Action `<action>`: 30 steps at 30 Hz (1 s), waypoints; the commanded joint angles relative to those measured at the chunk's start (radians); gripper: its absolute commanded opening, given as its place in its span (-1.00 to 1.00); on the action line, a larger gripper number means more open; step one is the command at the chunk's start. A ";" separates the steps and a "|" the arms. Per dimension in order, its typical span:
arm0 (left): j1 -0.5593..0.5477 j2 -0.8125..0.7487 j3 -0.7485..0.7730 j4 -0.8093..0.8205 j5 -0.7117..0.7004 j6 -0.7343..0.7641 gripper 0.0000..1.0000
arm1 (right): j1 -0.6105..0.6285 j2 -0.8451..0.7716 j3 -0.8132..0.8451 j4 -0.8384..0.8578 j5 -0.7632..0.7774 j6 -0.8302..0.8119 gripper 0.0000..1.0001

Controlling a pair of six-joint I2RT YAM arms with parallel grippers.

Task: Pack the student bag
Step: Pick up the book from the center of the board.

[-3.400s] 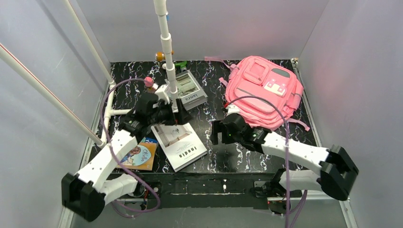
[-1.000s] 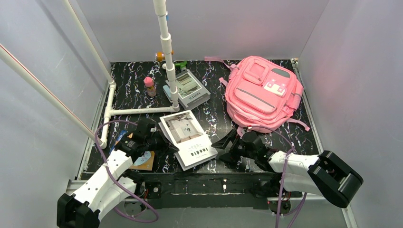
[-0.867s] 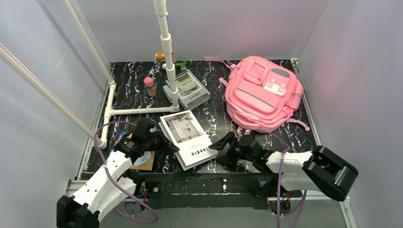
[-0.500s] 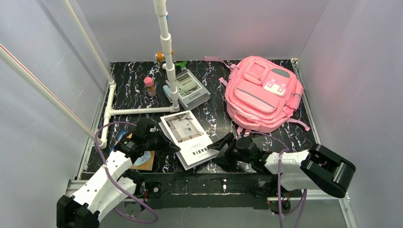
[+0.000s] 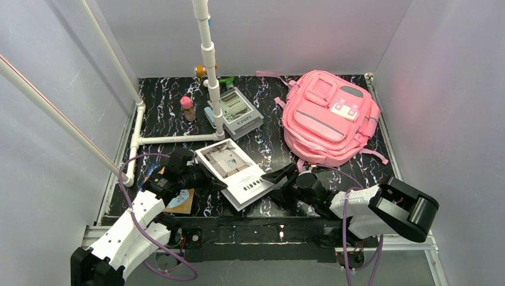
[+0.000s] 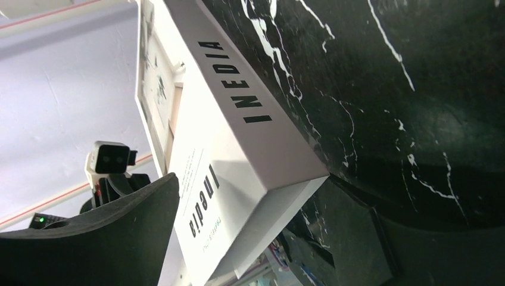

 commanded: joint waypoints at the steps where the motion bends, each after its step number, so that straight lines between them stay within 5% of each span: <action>1: 0.001 -0.019 -0.018 0.005 0.035 -0.011 -1.00 | 0.006 0.015 0.010 0.104 0.090 0.009 0.80; 15: 0.001 -0.016 -0.045 0.015 0.044 -0.012 -1.00 | 0.019 0.144 0.007 0.260 0.091 0.033 -0.12; 18: 0.002 -0.019 -0.049 0.017 0.044 -0.009 -1.00 | 0.020 0.148 0.004 0.299 0.090 0.019 -0.10; 22: 0.002 -0.027 -0.057 0.027 0.053 -0.016 -1.00 | 0.020 0.145 0.039 0.292 0.076 -0.036 0.34; 30: 0.001 -0.032 -0.059 0.062 0.092 -0.025 -1.00 | 0.031 0.198 0.113 0.349 0.072 -0.069 0.47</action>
